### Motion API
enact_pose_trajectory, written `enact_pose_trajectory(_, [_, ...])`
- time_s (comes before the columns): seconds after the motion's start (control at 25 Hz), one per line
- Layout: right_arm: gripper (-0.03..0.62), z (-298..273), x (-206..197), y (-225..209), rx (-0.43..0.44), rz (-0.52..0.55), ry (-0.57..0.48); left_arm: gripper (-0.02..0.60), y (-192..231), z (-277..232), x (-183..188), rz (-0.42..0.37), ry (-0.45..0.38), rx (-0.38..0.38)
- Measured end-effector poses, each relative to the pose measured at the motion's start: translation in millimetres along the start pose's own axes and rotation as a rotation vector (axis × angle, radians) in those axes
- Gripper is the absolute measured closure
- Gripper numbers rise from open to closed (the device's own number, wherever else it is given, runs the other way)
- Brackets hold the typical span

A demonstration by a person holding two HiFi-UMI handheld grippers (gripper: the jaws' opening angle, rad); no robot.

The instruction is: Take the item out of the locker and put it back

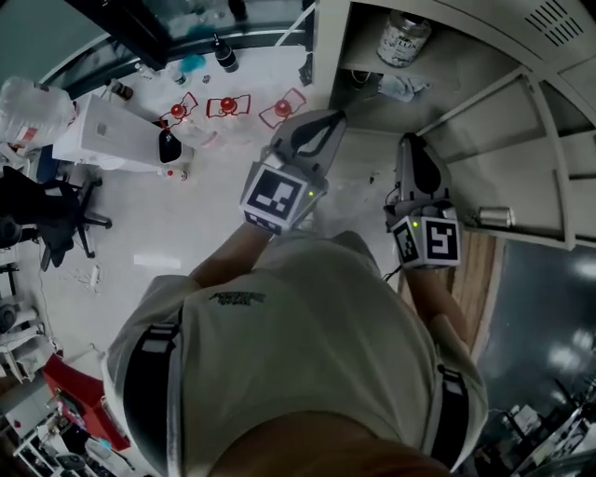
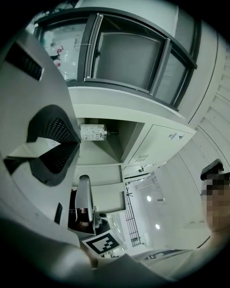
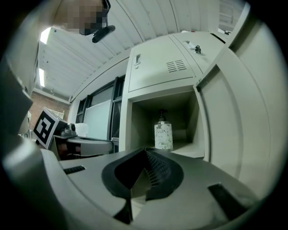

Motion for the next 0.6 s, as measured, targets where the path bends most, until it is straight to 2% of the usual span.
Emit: enact_pose_trajectory(0.6, [0.591, -9.1, 1.3, -22.5, 0.051, -0.006, 0.0, 0.568, -9.3, -15.9, -0.6, 0.011, 0.009, 0.039])
Point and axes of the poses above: the fingertips, and each gripper's own axes: z backward along the fingers, y to its left, x out of its top, the point moved 6 cm from there along z, backward along the fingers, and after that the axes turned 5 degrees about y, right-handed, at the moved point
